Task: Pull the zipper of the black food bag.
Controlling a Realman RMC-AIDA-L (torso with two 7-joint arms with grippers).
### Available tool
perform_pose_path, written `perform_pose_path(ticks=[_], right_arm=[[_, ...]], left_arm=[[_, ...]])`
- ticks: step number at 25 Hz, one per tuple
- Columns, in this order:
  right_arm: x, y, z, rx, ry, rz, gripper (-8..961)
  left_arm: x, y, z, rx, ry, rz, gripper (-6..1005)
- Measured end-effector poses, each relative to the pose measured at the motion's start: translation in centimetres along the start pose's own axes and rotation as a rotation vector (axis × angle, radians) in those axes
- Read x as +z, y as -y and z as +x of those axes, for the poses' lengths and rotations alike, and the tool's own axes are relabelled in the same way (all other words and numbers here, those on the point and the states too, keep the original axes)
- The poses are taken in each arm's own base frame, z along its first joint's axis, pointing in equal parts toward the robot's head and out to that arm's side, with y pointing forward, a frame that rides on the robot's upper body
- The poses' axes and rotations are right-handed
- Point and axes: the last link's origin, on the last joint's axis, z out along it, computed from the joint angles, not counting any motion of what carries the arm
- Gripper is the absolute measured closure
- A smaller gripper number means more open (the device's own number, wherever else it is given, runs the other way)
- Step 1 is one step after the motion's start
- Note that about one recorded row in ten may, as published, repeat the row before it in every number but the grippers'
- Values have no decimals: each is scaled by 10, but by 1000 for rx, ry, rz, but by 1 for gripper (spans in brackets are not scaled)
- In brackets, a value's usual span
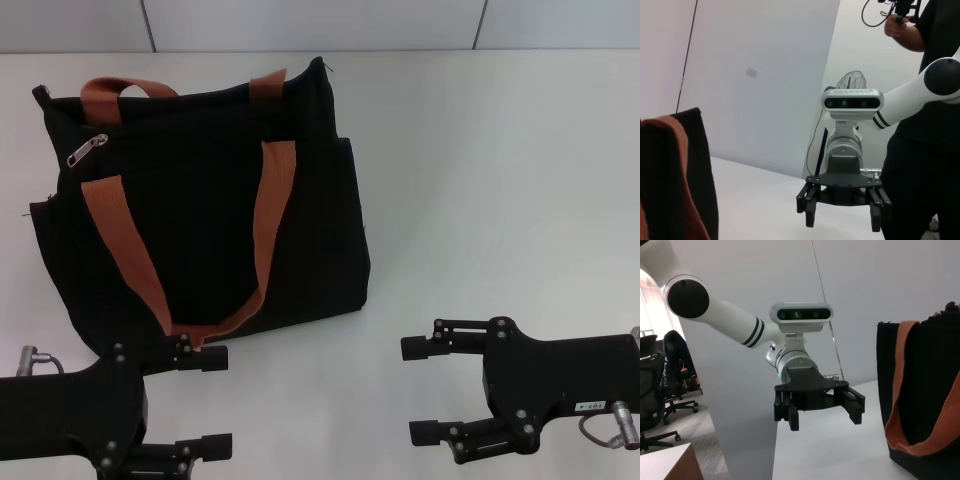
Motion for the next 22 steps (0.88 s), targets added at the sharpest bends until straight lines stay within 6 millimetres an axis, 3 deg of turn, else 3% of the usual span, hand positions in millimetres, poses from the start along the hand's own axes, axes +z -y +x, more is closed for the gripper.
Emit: perform_pose_path(ticks=[22], right_arm=[[1, 0, 0, -1, 1, -1, 153]], left_arm=[[1, 1, 0, 2, 2, 3, 220]])
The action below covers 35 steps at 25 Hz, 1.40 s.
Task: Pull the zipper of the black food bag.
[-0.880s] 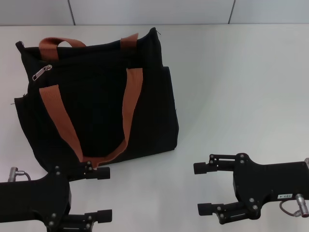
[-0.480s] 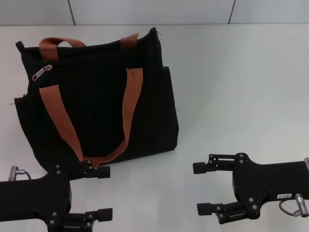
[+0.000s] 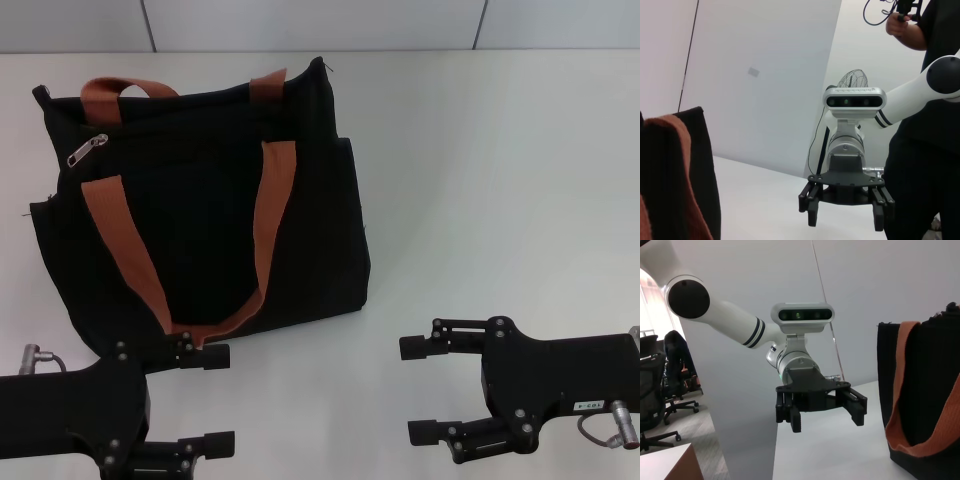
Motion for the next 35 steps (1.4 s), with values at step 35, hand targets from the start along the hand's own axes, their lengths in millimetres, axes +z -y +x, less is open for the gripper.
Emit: perform_pose_path(ticks=[35], right_arm=[[-1, 3, 0, -2, -4, 19, 183]], left_arm=[[-104, 48, 46, 96, -331, 679, 248]])
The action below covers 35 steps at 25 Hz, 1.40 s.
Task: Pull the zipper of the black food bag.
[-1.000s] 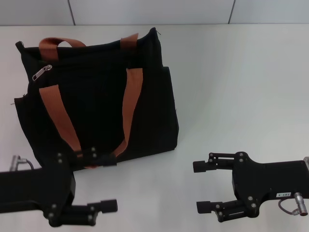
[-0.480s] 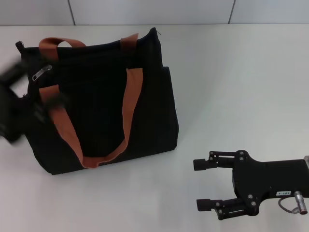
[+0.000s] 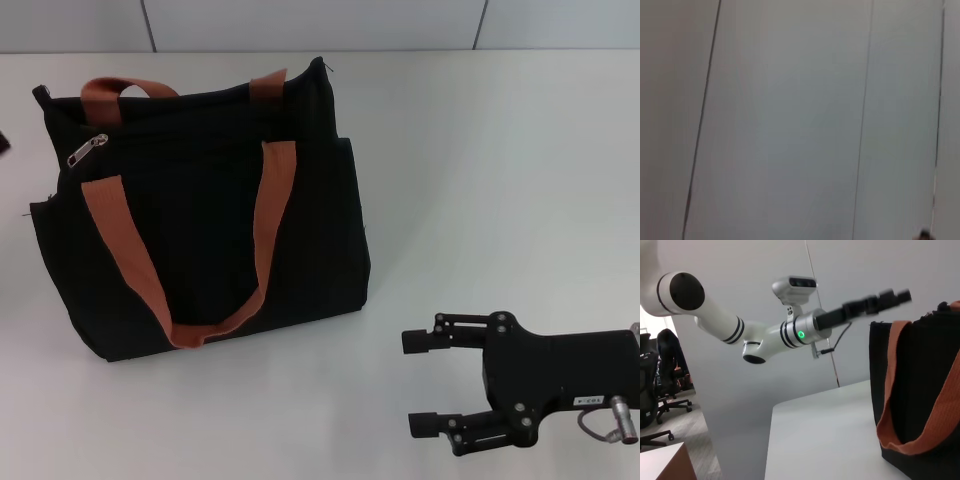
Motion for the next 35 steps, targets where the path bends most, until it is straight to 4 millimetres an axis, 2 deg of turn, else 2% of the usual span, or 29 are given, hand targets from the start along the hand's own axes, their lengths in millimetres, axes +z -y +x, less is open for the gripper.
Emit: perform_pose_path(ticks=[3, 9, 15, 22, 26, 35], right_arm=[[-1, -1, 1, 2, 0, 3, 185], [-1, -1, 1, 4, 0, 4, 190], [-1, -1, 1, 5, 0, 3, 196], [-1, -1, 1, 6, 0, 2, 202], [-1, -2, 2, 9, 2, 6, 205], [-2, -2, 2, 10, 1, 7, 213]], left_arm=[[-5, 6, -10, 9, 127, -4, 250], [-3, -2, -21, 28, 258, -100, 255], [6, -3, -24, 45, 258, -103, 260], [19, 7, -23, 104, 273, -76, 266], [18, 8, -21, 110, 272, -78, 269], [2, 9, -16, 122, 256, -44, 276]])
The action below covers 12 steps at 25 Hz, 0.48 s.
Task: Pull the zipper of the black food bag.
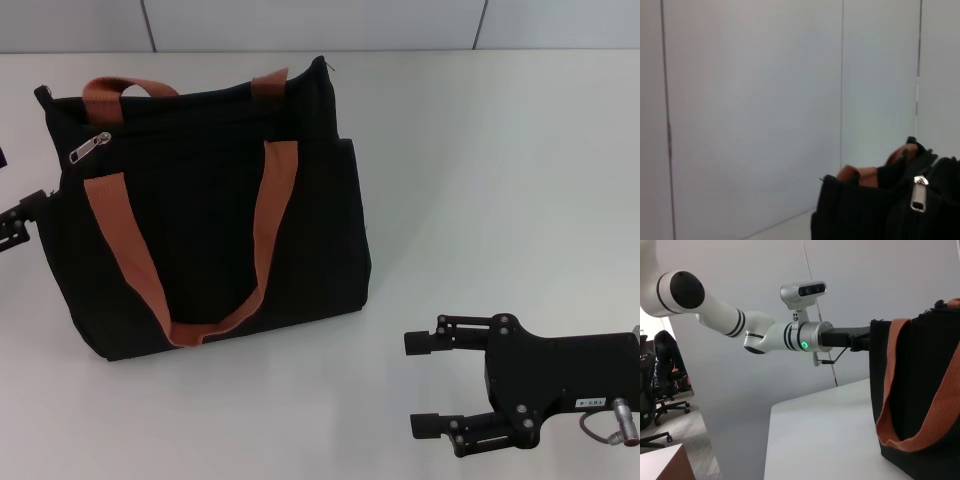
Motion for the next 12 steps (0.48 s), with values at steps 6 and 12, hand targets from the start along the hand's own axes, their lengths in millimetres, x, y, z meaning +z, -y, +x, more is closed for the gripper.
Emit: perform_pose_path(ticks=[6, 12], right_arm=[[1, 1, -1, -2, -2, -7, 218], [1, 1, -1, -3, -1, -5, 223]], left_arm=[[19, -1, 2, 23, -15, -10, 281], [29, -2, 3, 28, -14, -28, 286]])
